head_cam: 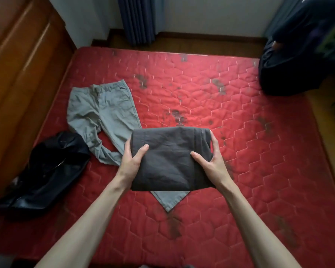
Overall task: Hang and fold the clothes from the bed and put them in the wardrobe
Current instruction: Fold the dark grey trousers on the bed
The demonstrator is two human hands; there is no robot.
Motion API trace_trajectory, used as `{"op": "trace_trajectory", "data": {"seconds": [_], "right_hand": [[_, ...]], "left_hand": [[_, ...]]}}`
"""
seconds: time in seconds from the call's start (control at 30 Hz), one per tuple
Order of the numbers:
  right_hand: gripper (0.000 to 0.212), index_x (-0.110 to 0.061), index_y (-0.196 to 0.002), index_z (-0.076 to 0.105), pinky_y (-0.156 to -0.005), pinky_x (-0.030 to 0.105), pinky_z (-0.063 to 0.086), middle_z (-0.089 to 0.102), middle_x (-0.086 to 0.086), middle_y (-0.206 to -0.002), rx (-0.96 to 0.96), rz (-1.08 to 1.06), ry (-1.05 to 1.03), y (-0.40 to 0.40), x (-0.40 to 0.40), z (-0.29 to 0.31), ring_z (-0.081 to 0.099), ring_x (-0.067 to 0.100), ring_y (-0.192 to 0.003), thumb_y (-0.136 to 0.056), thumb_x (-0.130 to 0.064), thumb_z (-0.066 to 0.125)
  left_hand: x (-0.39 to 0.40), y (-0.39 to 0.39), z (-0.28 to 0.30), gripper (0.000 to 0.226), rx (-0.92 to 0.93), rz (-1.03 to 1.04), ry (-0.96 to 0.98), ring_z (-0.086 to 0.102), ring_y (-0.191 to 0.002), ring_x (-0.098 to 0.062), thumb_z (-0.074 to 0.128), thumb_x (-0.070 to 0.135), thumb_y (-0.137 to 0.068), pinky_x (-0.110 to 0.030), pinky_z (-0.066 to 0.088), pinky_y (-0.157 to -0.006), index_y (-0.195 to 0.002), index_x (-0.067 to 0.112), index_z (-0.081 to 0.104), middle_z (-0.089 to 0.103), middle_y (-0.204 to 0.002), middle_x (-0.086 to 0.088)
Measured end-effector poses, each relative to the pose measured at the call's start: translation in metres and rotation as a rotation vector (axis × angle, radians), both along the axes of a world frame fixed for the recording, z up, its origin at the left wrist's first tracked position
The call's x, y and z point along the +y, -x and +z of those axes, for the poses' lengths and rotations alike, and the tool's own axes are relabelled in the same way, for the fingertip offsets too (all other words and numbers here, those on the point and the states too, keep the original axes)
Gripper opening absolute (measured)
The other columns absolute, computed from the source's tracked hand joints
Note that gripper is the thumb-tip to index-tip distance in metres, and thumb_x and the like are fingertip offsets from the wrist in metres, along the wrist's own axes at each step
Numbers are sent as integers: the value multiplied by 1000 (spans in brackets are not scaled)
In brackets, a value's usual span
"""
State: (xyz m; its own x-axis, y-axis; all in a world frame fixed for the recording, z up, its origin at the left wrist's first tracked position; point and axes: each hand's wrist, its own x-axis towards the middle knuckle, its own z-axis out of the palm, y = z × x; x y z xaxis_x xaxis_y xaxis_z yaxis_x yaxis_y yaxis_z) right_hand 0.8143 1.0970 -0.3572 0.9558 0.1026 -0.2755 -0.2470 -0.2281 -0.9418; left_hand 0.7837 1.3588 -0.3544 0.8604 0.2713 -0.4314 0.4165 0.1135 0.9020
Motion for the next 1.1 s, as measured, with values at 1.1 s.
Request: {"op": "trace_trajectory", "data": {"seconds": [1.1], "right_hand": [[81, -31, -157, 33, -97, 19, 54, 56, -13, -140, -147, 1059, -295, 149, 326, 228, 63, -6, -118, -92, -13, 78]], "left_hand": [[144, 376, 234, 33, -179, 1015, -342, 68, -109, 0, 66, 28, -100, -26, 53, -95, -131, 26, 57, 70, -122, 8]]}}
